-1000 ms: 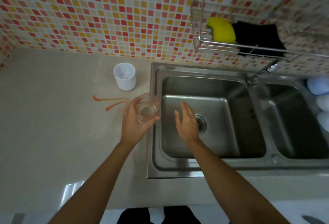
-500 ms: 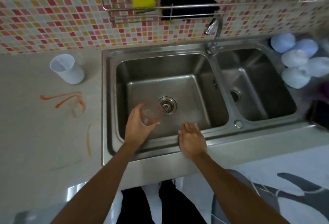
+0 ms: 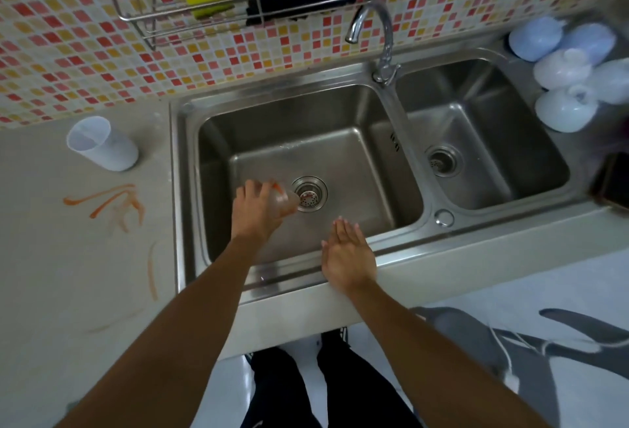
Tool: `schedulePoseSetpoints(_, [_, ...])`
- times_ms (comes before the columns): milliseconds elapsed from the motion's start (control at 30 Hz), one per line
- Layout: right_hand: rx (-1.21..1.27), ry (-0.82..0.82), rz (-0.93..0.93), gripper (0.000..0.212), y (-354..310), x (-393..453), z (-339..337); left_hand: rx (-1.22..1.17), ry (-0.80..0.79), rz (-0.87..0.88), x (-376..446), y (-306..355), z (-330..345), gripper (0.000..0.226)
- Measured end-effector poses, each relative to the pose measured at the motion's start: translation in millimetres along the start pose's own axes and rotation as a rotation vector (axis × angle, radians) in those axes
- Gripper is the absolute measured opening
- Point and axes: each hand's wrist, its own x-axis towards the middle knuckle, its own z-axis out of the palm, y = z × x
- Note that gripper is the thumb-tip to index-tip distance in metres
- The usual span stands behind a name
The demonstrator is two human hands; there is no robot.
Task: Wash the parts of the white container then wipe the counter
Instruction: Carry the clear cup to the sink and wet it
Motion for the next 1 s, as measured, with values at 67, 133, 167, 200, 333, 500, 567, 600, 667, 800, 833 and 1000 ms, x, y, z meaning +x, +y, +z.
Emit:
schedulePoseSetpoints(67, [0.007, -0.006, -0.001, 0.058, 0, 0, 0, 0.064, -0.013, 0.011, 3, -2, 1, 0.078])
schedulePoseSetpoints(133, [0.005, -0.008, -0.005, 0.057, -1, 0, 0, 0.129, -0.037, 0.035, 5, -5, 0, 0.078])
schedulePoseSetpoints(167, [0.005, -0.009, -0.005, 0.057, -1, 0, 0, 0.165, -0.029, 0.051, 5, -6, -1, 0.077])
schedulePoseSetpoints(200, [0.006, -0.006, -0.004, 0.057, -1, 0, 1, 0.202, -0.021, 0.071, 7, -8, -1, 0.076])
schedulePoseSetpoints(333, [0.016, 0.004, 0.009, 0.057, -2, 1, 3, 0.369, -0.019, 0.09, 12, -9, -5, 0.072])
schedulePoseSetpoints(500, [0.017, 0.016, 0.006, 0.057, -1, 1, 4, 0.568, 0.019, 0.183, 15, -1, -18, 0.073])
schedulePoseSetpoints(567, [0.017, 0.031, 0.01, 0.057, -2, 1, 6, 0.639, 0.042, 0.207, 13, 1, -25, 0.076])
schedulePoseSetpoints(600, [0.02, 0.038, 0.013, 0.057, -2, 1, 6, 0.661, 0.054, 0.217, 11, 1, -27, 0.077])
schedulePoseSetpoints(667, [0.035, 0.046, 0.004, 0.059, -2, 2, 7, 0.688, 0.076, 0.244, 7, -1, -29, 0.082])
schedulePoseSetpoints(800, [0.026, 0.101, -0.001, 0.061, 0, 2, 13, 0.731, 0.137, 0.338, 3, -12, -26, 0.081])
schedulePoseSetpoints(833, [0.018, 0.128, 0.001, 0.062, 0, 2, 15, 0.746, 0.161, 0.355, 4, -14, -25, 0.077])
schedulePoseSetpoints(1000, [0.038, 0.112, 0.01, 0.069, 1, 4, 14, 0.734, 0.137, 0.317, 0, -16, -38, 0.076])
